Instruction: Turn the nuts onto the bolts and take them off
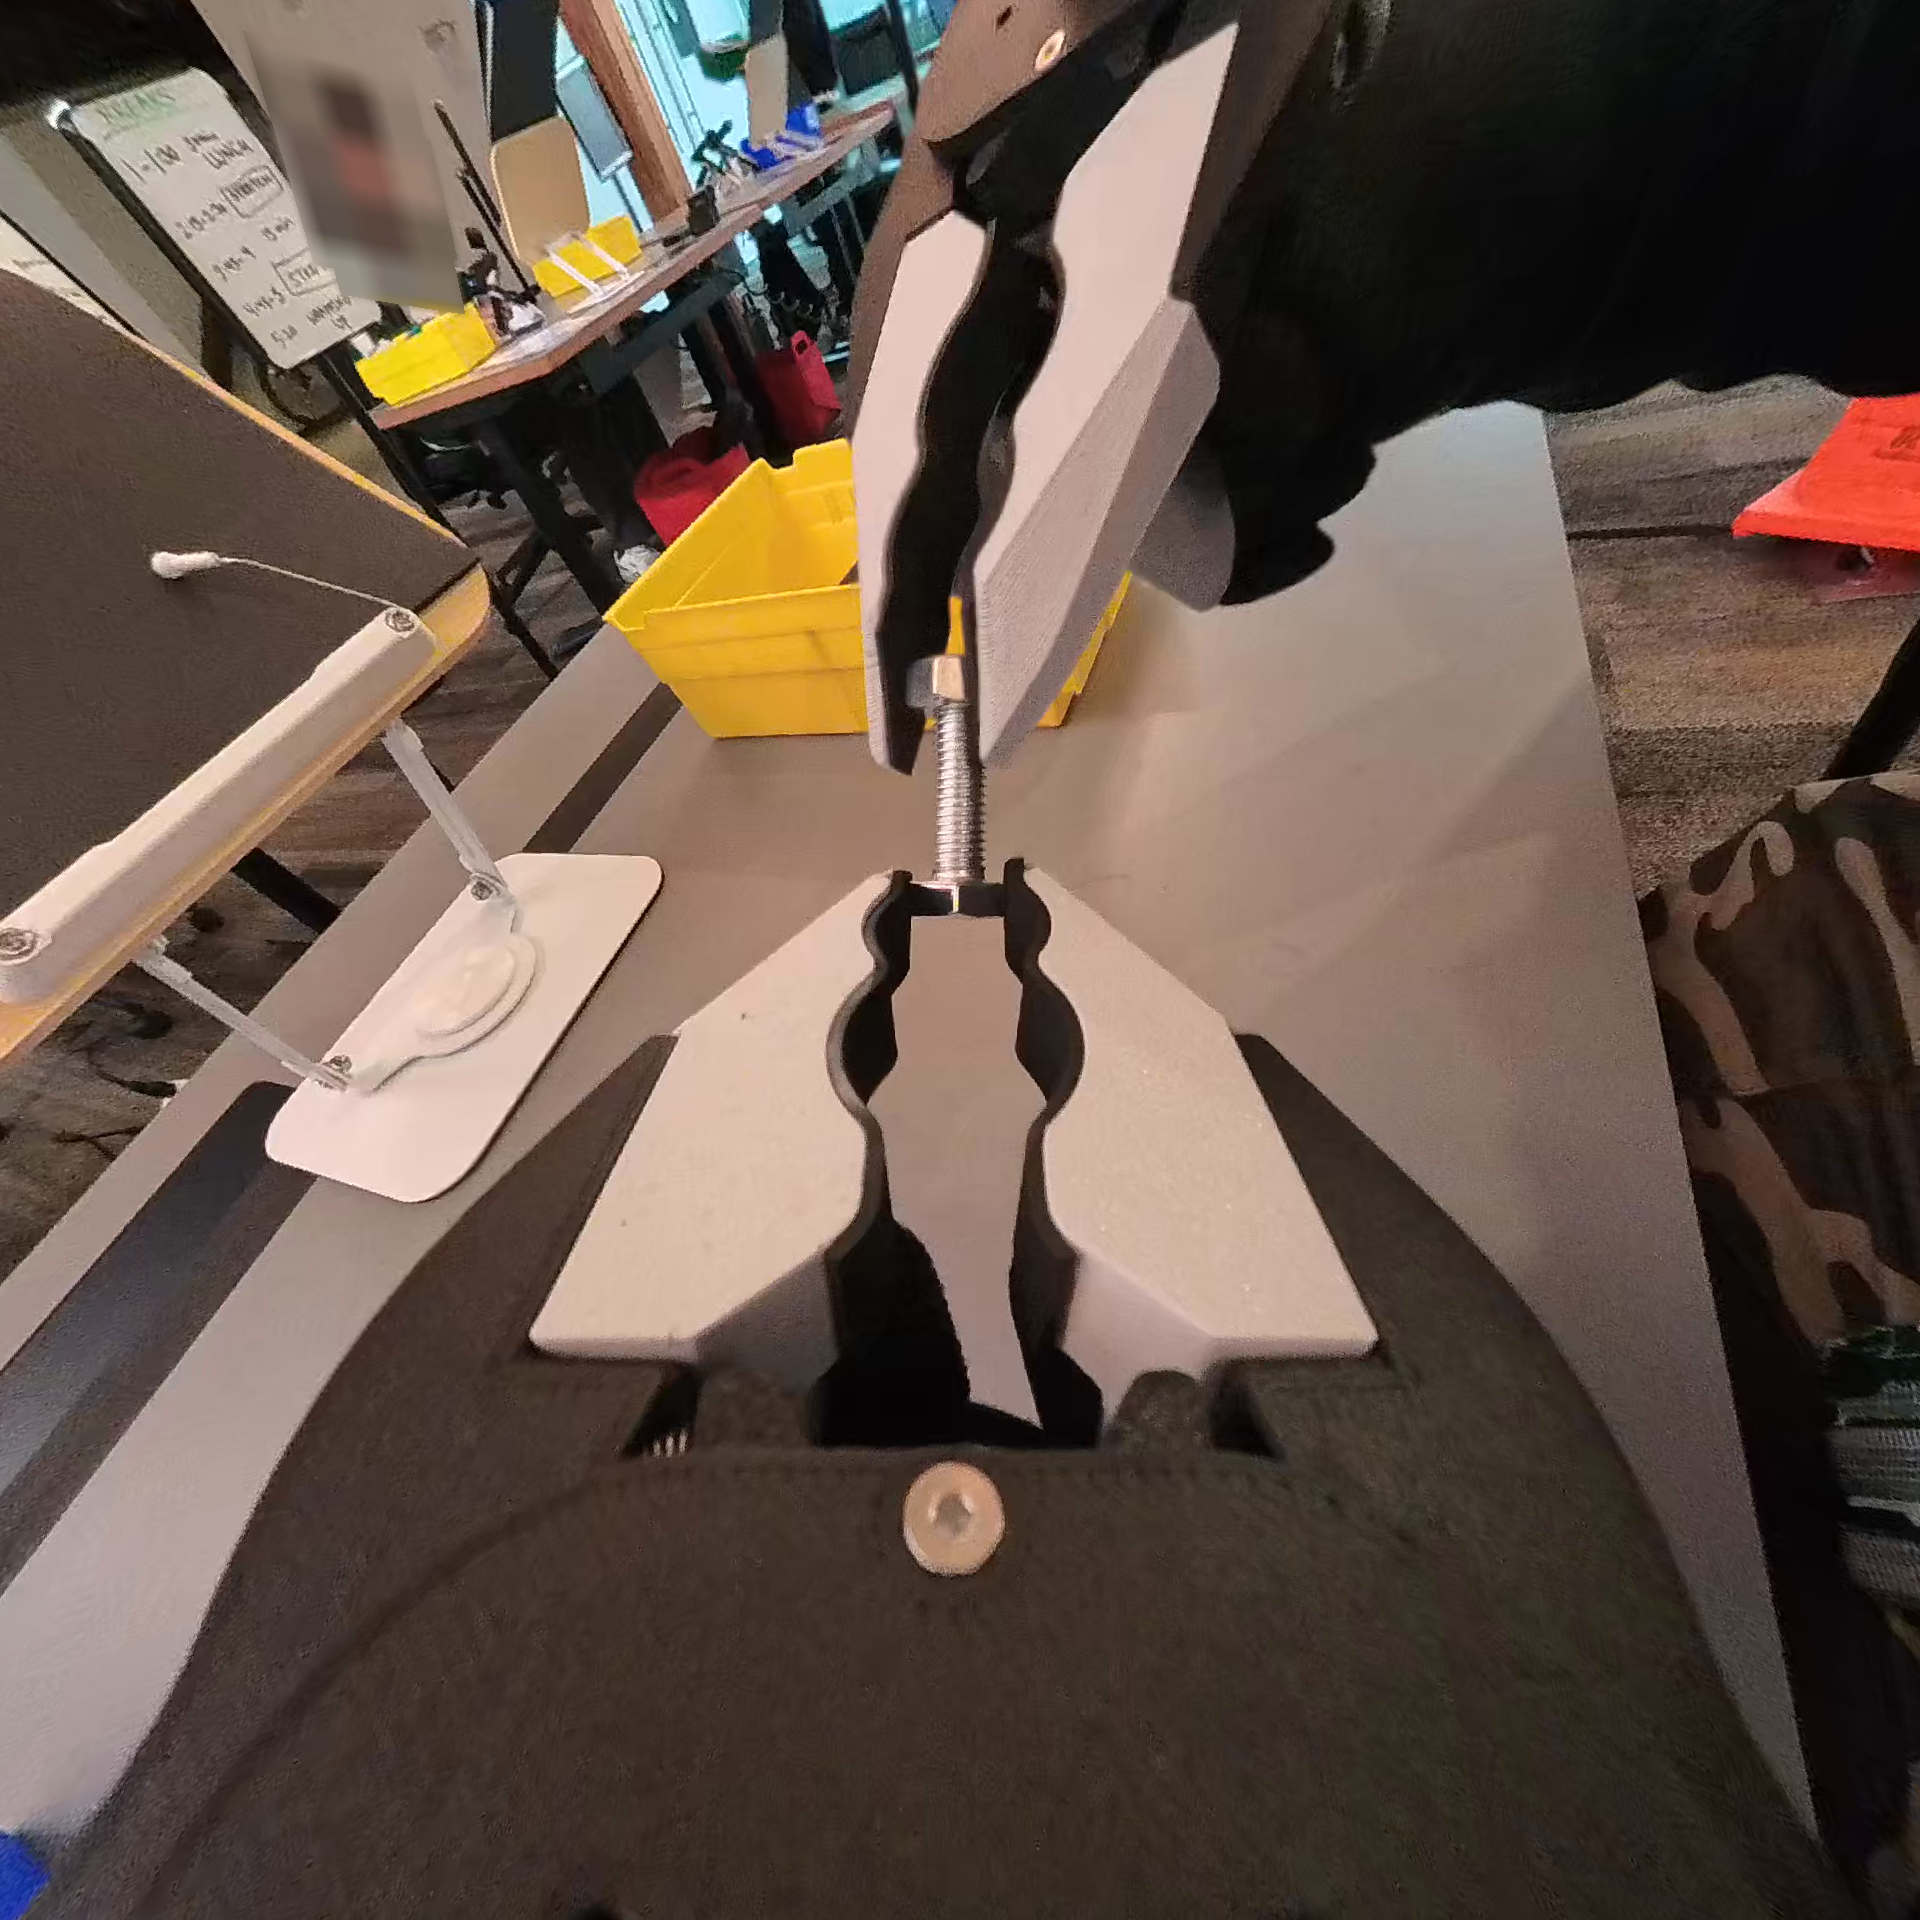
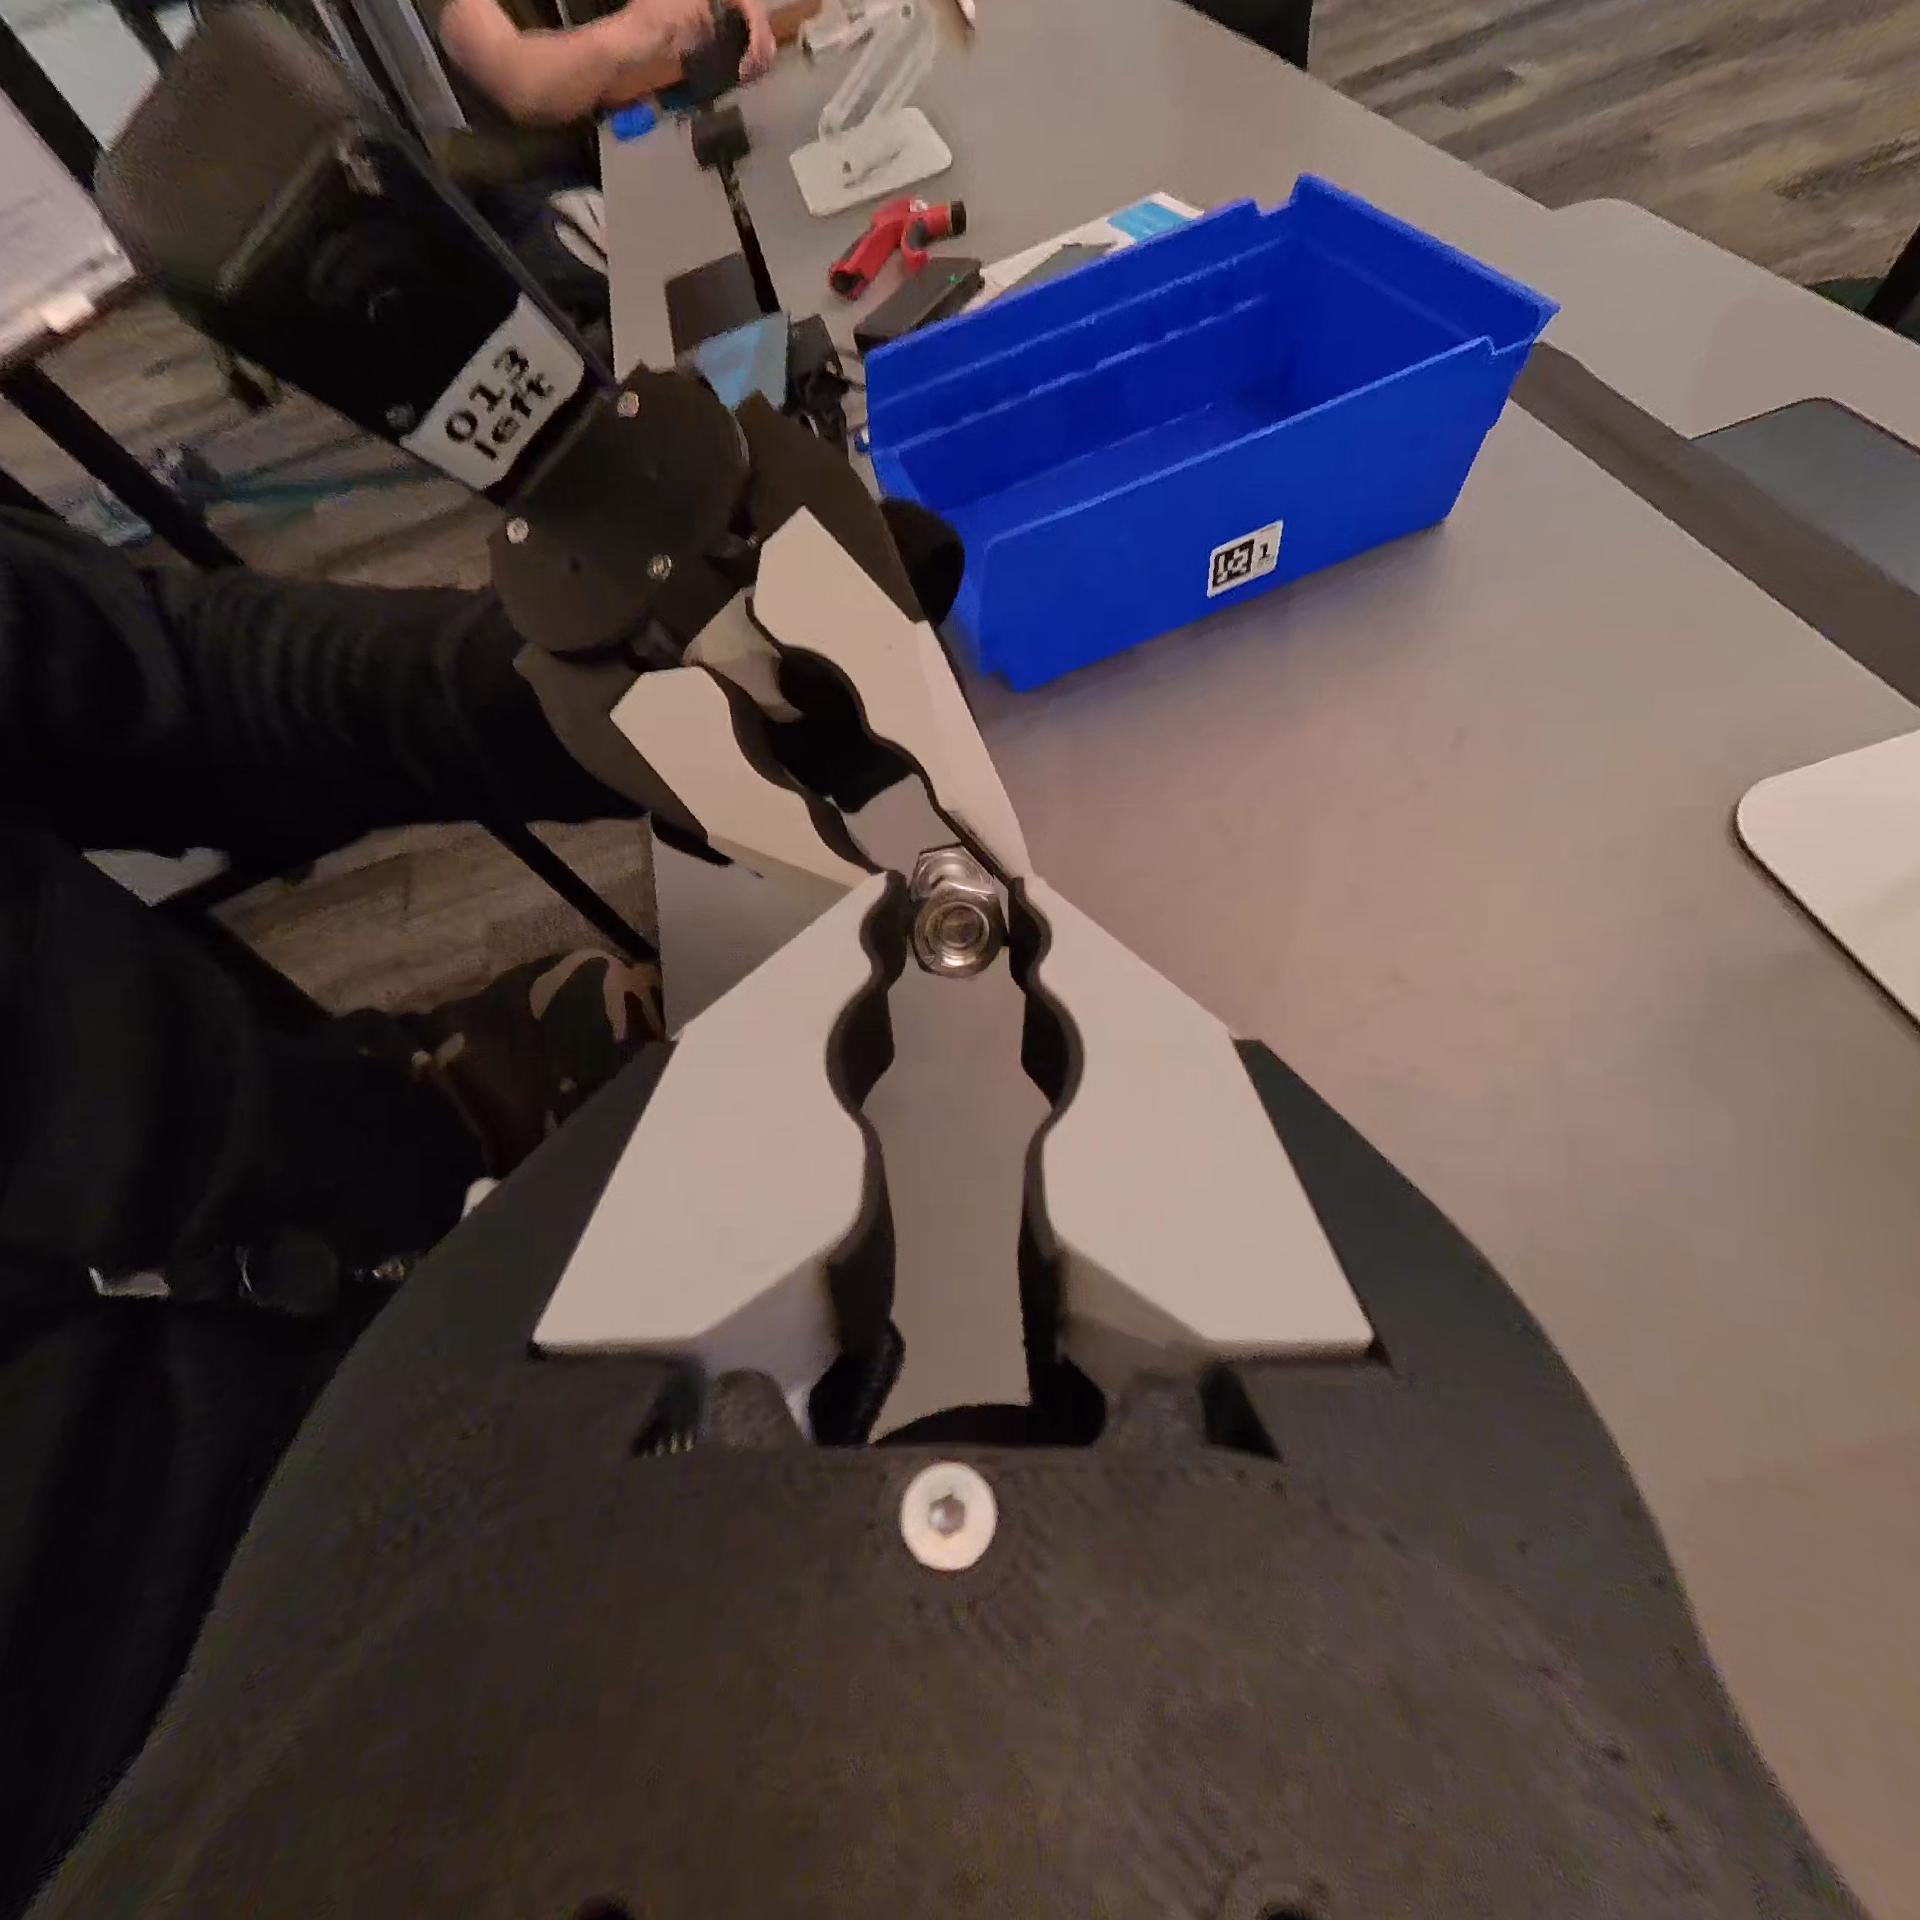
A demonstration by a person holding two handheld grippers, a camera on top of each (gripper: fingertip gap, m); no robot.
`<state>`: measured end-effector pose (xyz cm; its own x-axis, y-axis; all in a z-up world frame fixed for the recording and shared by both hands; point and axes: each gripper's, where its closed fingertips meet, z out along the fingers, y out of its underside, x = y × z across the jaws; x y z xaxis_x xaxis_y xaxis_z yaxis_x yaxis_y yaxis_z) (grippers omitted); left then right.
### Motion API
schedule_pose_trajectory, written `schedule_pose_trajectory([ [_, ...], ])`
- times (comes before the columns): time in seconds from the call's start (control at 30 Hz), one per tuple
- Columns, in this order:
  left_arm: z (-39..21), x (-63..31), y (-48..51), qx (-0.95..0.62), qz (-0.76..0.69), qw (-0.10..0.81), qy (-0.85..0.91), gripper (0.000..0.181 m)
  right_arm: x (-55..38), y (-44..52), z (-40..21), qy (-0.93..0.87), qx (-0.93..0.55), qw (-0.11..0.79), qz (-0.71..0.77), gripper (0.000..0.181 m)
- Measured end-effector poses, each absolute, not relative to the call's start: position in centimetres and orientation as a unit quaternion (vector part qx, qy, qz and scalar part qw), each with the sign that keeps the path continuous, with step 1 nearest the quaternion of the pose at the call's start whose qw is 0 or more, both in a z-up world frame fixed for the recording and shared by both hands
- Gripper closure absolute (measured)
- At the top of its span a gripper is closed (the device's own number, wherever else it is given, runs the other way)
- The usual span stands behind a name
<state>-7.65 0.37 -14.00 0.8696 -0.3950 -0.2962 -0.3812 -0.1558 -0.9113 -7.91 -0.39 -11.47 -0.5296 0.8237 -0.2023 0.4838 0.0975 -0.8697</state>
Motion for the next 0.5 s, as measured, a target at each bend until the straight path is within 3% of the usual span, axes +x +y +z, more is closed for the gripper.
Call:
schedule_pose_trajectory([
  [0.2, -13.4, -6.2, -0.5, -0.743, -0.128, 0.609, 0.247, 0.165, -6.8, -1.4, -11.0, -0.824, -0.309, 0.24, 0.41, 0.164],
  [0.33, -13.8, -4.1, -2.1, -0.712, -0.294, 0.583, 0.257, 0.165, -5.0, -2.6, -11.8, -0.915, -0.09, 0.324, 0.224, 0.166],
  [0.5, -15.1, -1.9, -3.9, -0.663, -0.443, 0.545, 0.26, 0.165, -3.3, -3.5, -13.4, -0.927, 0.102, 0.356, 0.055, 0.165],
])
